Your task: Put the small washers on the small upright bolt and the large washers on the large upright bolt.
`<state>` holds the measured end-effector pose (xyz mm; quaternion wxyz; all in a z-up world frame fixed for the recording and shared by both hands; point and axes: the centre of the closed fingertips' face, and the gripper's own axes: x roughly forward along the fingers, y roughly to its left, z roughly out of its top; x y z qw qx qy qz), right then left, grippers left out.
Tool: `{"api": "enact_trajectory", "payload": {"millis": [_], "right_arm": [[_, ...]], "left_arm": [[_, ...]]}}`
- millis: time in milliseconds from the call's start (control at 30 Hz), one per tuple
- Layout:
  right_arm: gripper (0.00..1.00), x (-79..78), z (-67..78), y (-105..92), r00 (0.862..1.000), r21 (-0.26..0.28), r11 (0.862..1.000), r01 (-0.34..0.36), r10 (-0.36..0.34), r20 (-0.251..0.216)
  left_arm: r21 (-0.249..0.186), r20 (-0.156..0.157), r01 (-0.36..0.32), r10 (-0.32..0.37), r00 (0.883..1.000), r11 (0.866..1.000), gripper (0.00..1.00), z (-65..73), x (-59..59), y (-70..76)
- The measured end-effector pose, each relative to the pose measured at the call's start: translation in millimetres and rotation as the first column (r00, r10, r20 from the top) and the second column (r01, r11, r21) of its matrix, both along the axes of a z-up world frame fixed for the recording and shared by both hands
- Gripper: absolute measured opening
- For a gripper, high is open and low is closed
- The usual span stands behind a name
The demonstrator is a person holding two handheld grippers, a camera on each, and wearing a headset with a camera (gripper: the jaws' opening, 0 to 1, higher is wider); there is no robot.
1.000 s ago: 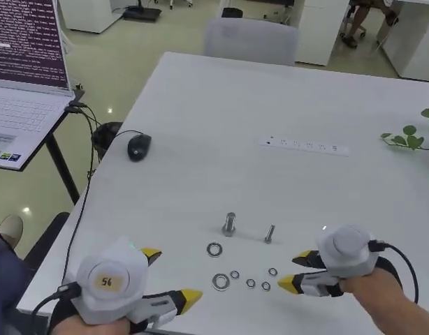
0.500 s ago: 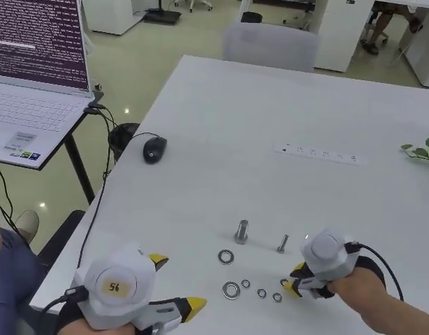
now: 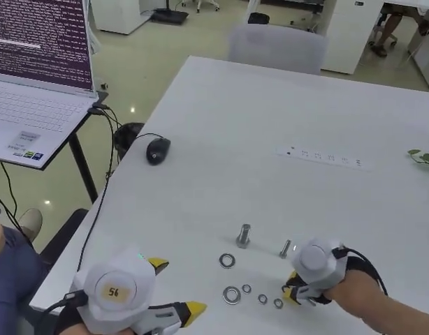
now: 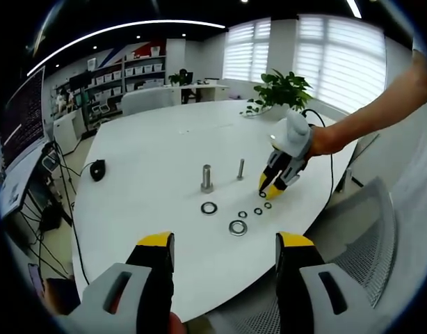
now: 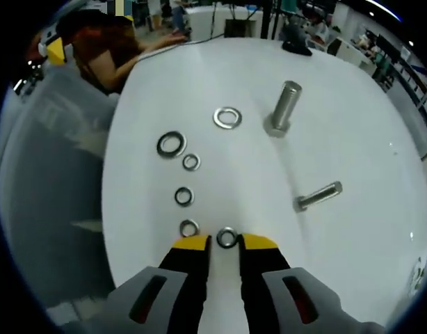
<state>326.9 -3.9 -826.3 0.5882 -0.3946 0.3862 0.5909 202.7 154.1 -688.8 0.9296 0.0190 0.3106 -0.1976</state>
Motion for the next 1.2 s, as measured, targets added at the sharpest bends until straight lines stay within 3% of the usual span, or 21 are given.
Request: {"api": "enact_trajectory", "payload": {"millis": [233,567,667,767,1200], "right_arm": [[0.15,-0.1,0.4,-0.9,1.0,-0.016,1.0,-0.026,0.026,0.002],[0.14,-1.1,1.1,-0.9,1.0,-0.013,0.999,-0.029,0.03,0.002],[0.14,-1.0,1.5,-0.6,1.0,-0.012,1.0,-0.013,0.013,0.003],[0.14,-4.4,1.9,2.0,0.999,0.021,0.999,0.033,-0.033,-0.027],[0.14,1.2,7.0,5.5,0.996,0.066,0.994,0.088,-0.086,-0.03]], "left_arm": [[0.006,-0.002,0.011,-0.011,1.0,1.0,0.58,-1.0,0.4,-3.4],[0.006,0.0,-0.007,0.007,1.0,1.0,0.57,-1.5,-0.8,3.7],[0.006,0.0,-0.011,0.011,1.0,1.0,0.56,-1.4,-1.3,4.8],[0.004,0.002,-0.014,0.014,1.0,1.0,0.56,-1.1,-1.9,5.3],[-0.002,-0.006,-0.019,0.018,1.0,1.0,0.57,-4.6,-3.5,5.4]]}}
